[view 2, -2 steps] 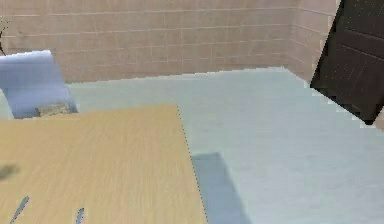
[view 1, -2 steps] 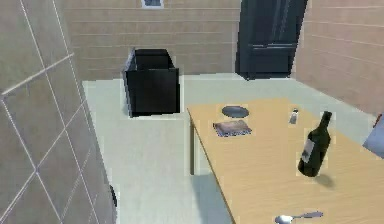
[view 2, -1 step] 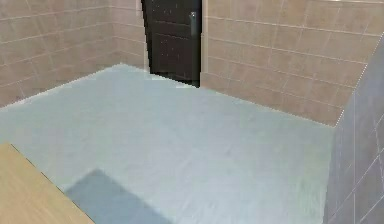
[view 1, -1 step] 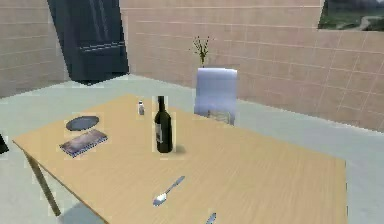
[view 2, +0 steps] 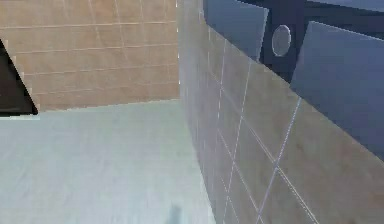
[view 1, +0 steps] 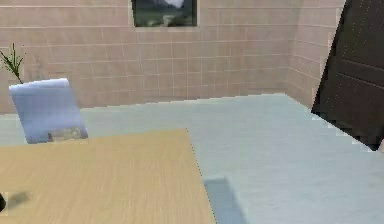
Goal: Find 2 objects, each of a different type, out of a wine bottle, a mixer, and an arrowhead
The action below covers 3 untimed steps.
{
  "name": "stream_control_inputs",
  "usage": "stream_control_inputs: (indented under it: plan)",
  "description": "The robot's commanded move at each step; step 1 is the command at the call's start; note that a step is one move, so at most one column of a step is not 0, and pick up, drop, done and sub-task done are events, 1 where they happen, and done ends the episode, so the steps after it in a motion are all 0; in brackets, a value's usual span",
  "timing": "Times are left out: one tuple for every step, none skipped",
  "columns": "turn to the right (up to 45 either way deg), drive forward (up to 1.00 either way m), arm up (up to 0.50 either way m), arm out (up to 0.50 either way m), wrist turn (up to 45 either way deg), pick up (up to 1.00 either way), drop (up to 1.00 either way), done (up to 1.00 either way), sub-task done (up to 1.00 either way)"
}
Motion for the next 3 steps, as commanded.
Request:
stream_control_inputs:
  plan:
    - [45.0, 0.0, 0.0, 0.0, 0.0, 0.0, 0.0, 0.0, 0.0]
    - [27.0, 0.0, 0.0, 0.0, 0.0, 0.0, 0.0, 0.0, 0.0]
    - [0.0, 0.4, 0.0, 0.0, 0.0, 0.0, 0.0, 0.0, 0.0]
